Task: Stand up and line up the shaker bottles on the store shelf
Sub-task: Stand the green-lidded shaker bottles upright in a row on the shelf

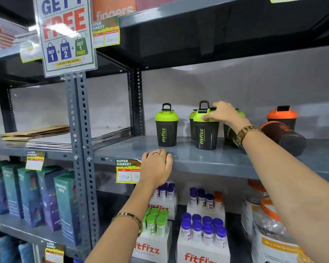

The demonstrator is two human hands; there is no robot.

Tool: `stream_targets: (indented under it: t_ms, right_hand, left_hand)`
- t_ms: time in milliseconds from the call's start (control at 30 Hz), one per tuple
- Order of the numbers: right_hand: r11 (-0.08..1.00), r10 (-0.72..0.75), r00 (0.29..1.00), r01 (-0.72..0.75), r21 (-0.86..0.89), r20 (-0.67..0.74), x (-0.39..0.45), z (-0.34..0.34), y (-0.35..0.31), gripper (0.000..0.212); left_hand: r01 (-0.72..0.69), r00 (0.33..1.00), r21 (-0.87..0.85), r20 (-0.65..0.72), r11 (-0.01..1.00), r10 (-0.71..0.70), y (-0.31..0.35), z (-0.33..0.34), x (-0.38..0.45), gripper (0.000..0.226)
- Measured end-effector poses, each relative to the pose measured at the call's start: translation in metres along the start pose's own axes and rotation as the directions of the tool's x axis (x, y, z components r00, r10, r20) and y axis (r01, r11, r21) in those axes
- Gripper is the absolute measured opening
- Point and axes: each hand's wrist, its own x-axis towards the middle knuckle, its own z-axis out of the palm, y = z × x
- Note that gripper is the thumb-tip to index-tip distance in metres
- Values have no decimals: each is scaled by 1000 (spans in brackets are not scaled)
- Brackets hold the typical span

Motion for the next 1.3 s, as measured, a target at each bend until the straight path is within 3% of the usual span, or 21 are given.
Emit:
stream_targets:
  t_ms: [133,400,600,700,833,933,1033,1167,1300]
  right_hand:
    - [980,41,997,-52,191,63,4,-3,7,70]
    - [951,35,991,-73,301,128,1,0,11,70]
    - [939,4,986,-62,340,168,-15,2,14,87]
    - [964,40,998,-49,261,41,-21,-4,23,76]
    - [981,125,982,-101,164,-140,-31,-24,40,44]
    - [967,254,949,-245,74,-185,-37,-33,54,37]
    - [929,360,925,-368,-46,-125,-41,-34,63,38]
    - [911,399,916,-401,-95,-45,-43,-33,64,44]
    - [875,452,863,-478,77,225,-38,-35,63,57]
  left_hand:
    - [15,1000,-6,3,1000,-15,0,0,0,38]
    - [27,1000,-18,11,999,-27,2,-1,0,38]
    - [39,999,-10,31,999,-39,3,-2,0,39]
    - [45,997,-13,59,999,-44,3,-4,1,39]
    - [43,990,35,131,998,-47,12,-9,1,43]
    - [25,982,36,188,999,-32,29,-8,1,45]
    - [-14,973,6,231,1000,13,51,-3,0,46]
    - [-42,966,-32,254,999,49,72,2,4,45]
    - [-54,955,-35,289,998,62,83,5,9,46]
